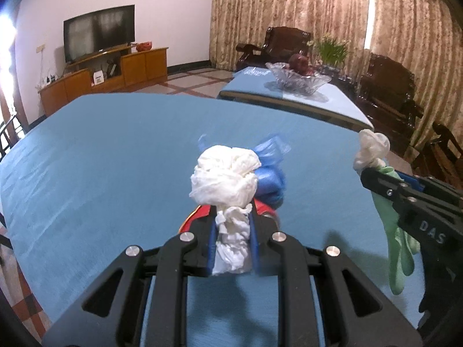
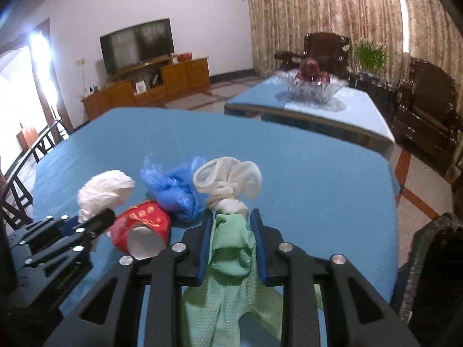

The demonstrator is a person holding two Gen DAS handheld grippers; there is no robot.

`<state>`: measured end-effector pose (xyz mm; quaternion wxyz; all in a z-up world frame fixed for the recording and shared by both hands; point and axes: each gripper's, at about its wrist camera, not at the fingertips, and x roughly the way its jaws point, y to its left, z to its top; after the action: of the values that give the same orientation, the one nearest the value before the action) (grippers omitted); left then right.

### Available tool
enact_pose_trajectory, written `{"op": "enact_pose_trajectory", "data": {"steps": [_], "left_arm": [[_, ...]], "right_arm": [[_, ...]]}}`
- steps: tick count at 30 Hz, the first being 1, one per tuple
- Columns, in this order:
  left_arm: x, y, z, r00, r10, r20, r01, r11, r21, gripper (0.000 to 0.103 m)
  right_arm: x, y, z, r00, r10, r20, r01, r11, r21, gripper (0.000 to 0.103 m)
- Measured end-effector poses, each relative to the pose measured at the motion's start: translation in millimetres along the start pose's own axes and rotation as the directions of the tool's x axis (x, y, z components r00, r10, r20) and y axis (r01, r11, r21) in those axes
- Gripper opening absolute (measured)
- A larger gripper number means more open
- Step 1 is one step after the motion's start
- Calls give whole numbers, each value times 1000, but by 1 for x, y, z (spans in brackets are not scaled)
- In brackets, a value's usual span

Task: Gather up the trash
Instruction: 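Grasp the second green glove by its white cuff with the right tool, then carry the tissue and glove over the bin and open both tools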

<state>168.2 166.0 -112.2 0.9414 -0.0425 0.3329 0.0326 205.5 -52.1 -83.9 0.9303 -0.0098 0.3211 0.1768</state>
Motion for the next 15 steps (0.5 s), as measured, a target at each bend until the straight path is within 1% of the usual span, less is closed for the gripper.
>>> {"op": "enact_pose_trajectory", "data": {"steps": [7,15], "left_arm": [[-21,-22,9,999,-35,36,34,999,22,18],[-47,-63,16,992,-103,72,99,993,59,18]], "right_arm": [[-41,-9,10,998,-14,60,13,1000,20,26],[-90,-33,13,990,-69,120,64,997,50,26]]}}
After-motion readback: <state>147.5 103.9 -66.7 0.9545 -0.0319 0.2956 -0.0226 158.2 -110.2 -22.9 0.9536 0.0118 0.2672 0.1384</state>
